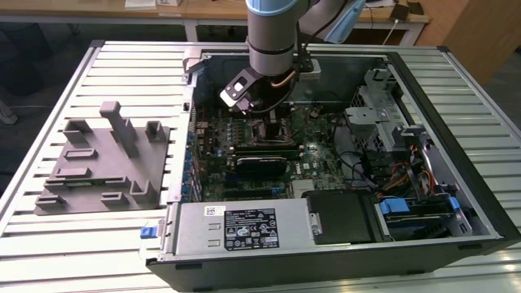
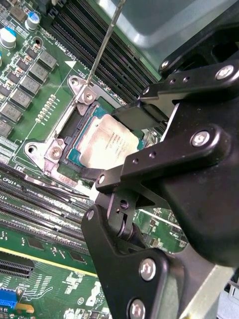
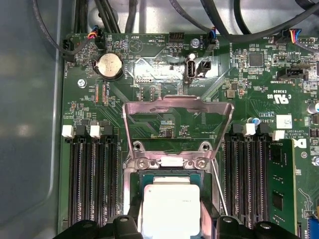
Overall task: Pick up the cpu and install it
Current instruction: 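Place the cpu into insertion slot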
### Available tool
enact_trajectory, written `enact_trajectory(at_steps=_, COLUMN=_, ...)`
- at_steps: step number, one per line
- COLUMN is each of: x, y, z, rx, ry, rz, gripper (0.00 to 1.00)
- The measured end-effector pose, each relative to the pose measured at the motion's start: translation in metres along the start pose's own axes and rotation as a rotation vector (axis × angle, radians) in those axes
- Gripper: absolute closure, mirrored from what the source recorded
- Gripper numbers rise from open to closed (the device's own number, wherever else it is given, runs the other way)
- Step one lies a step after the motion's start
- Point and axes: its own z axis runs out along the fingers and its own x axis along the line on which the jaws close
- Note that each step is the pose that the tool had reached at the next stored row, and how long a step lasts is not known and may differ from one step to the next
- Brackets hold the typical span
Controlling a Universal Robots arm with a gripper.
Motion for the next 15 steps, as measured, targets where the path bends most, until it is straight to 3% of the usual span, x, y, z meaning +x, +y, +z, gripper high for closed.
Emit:
enact_trajectory(at_steps=9, x=0.0002, y=0.0001, z=0.0006, rx=-0.0006, ry=0.0020, rz=0.000, gripper=0.46)
enact_trajectory(at_steps=11, x=0.0002, y=0.0001, z=0.0006, rx=-0.0005, ry=0.0015, rz=0.000, gripper=0.45)
enact_trajectory(at_steps=12, x=0.0001, y=0.0000, z=0.0004, rx=-0.0003, ry=0.0012, rz=0.000, gripper=0.38)
enact_trajectory(at_steps=15, x=0.0000, y=0.0000, z=0.0003, rx=-0.0001, ry=0.0011, rz=0.000, gripper=0.38)
